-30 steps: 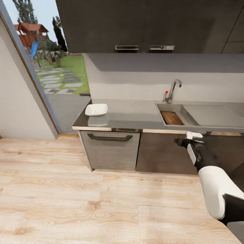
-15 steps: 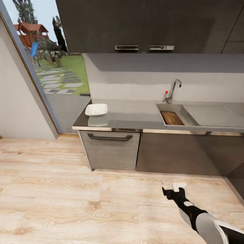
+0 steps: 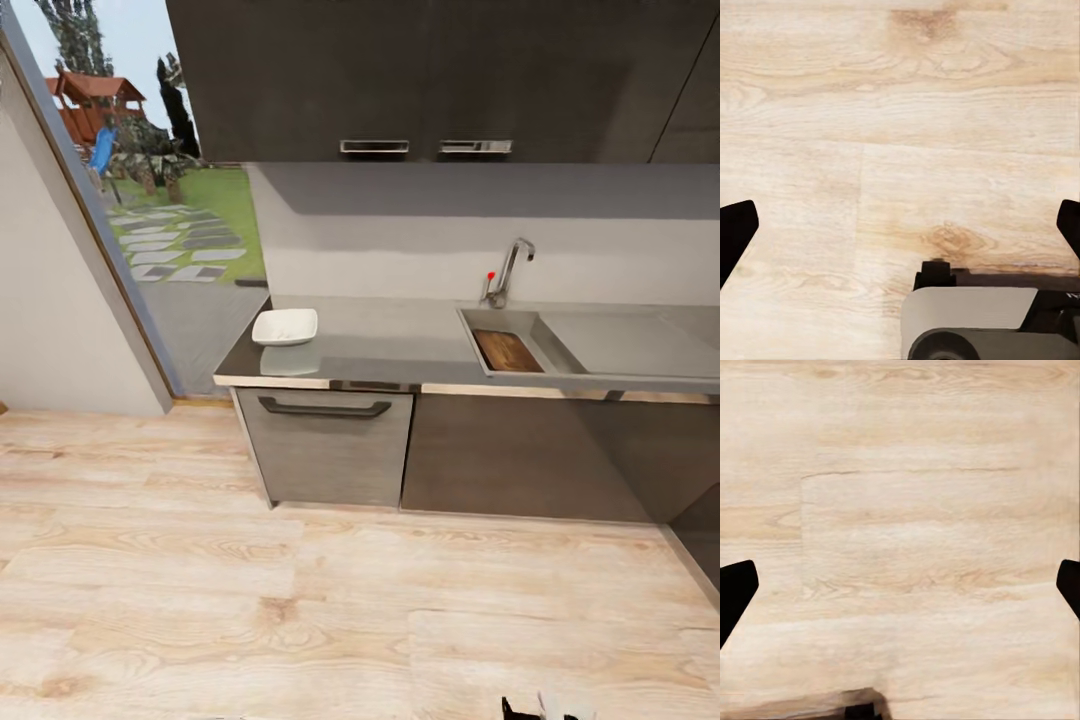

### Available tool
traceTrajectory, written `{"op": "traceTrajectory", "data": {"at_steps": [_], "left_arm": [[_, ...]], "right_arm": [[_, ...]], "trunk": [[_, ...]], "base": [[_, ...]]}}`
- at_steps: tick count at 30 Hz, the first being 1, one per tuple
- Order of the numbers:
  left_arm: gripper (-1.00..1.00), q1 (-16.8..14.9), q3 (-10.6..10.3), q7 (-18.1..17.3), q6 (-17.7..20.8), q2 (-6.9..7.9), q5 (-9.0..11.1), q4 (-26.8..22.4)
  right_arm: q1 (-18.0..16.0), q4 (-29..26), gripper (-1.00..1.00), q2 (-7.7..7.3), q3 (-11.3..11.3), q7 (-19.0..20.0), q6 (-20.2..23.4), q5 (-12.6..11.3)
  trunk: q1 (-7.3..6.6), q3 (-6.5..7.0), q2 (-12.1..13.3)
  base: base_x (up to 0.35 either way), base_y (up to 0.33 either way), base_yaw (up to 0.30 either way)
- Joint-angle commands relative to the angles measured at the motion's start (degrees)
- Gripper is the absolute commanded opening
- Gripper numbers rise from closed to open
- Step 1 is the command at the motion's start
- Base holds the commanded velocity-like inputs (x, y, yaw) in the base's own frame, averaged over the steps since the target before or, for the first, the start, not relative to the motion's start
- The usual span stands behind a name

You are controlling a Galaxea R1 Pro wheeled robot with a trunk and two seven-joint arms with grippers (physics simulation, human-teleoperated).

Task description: In the kitchen, take the Vidalia onion out of the sink, dice it on the chopping board with the paring knife, put the diced onion into the bowl on the countertop, then place both the paring knife and the chopping board into the sink.

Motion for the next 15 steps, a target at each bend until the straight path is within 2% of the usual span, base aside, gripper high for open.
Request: {"op": "traceTrajectory", "data": {"at_steps": [1, 6, 15], "left_arm": [[1.0, 0.0, -0.5, 0.1, -1.5, 0.43, 0.6, 0.1], [1.0, 0.0, -0.7, 0.2, -3.1, 0.82, 0.6, 0.3], [1.0, 0.0, -0.8, 0.1, -3.3, 0.44, 0.6, 0.9]], "right_arm": [[0.0, -2.7, 1.0, 0.49, -0.3, -0.4, -0.3, -0.5], [0.1, -5.1, 1.0, 2.33, -0.2, -0.7, -0.3, -1.3], [0.1, -4.0, 1.0, 2.75, -0.3, -0.8, -3.1, -1.6]], "trunk": [[0.01, 0.02, 0.0], [0.01, 0.42, 0.0], [0.01, 0.67, 0.0]], "base": [[0.0, 0.0, 0.0], [0.0, 0.0, 0.0], [0.0, 0.0, 0.0]]}}
